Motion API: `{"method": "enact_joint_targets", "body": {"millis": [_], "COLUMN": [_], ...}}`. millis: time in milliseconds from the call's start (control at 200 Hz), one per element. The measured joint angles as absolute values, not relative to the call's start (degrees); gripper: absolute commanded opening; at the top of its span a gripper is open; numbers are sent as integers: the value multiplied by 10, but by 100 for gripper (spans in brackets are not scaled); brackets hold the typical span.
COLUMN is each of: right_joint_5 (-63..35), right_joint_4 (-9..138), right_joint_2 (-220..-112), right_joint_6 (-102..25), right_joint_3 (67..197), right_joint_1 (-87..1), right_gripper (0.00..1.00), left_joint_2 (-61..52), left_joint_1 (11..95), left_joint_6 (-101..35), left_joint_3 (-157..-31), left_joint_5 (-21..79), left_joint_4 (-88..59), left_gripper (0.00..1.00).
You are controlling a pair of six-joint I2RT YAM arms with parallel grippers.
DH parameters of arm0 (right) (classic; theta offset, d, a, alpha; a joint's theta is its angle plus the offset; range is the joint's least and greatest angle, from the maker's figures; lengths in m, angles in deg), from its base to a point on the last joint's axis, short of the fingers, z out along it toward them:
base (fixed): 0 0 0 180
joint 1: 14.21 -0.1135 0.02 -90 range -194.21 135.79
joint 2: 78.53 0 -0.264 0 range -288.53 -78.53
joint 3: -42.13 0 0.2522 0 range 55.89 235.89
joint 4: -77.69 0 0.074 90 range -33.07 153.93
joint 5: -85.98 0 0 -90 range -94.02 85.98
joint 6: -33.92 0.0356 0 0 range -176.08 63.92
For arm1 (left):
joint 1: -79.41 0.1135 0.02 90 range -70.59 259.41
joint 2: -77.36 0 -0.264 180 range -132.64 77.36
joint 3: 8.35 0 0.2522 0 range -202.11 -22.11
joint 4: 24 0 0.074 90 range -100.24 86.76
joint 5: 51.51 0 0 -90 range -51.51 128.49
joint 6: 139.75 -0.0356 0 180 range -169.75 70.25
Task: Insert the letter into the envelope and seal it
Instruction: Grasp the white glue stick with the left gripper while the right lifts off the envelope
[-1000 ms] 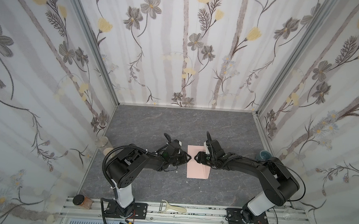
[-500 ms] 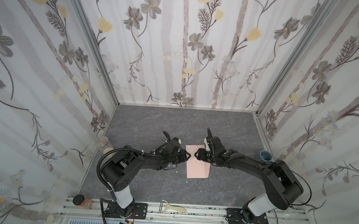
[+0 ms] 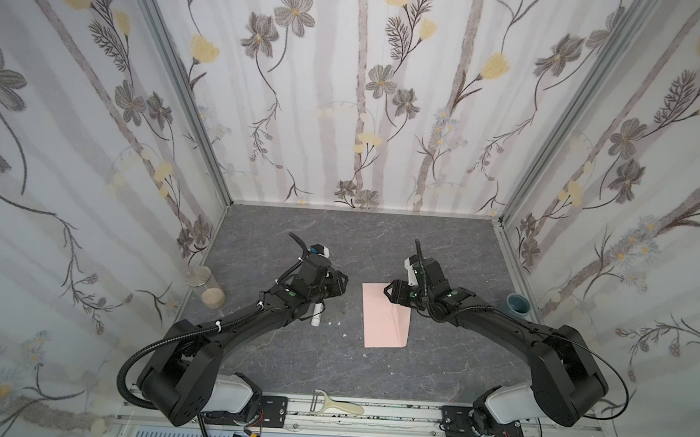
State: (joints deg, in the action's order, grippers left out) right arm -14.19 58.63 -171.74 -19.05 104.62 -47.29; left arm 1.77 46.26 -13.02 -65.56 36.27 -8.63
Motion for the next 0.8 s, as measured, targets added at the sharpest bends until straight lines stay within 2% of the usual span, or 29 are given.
{"method": "enact_joint_targets", "body": {"millis": [260,799], "right_joint_5": [-173,-219], "right_joint_4": [586,597], "right_joint_2": [-1719,-1708], "right_joint_6": [-221,-242], "right_joint_3": [1070,1036], "right_joint_1": [-454,-430], "right_gripper": [60,60], "left_joint_2": [62,-95], "left_joint_1": [467,467], "left_joint_6": [-200,-270], "left_joint_3": [-638,-691], "left_joint_5": [421,401], "left_joint_4": [58,117], "left_gripper": [46,45]}}
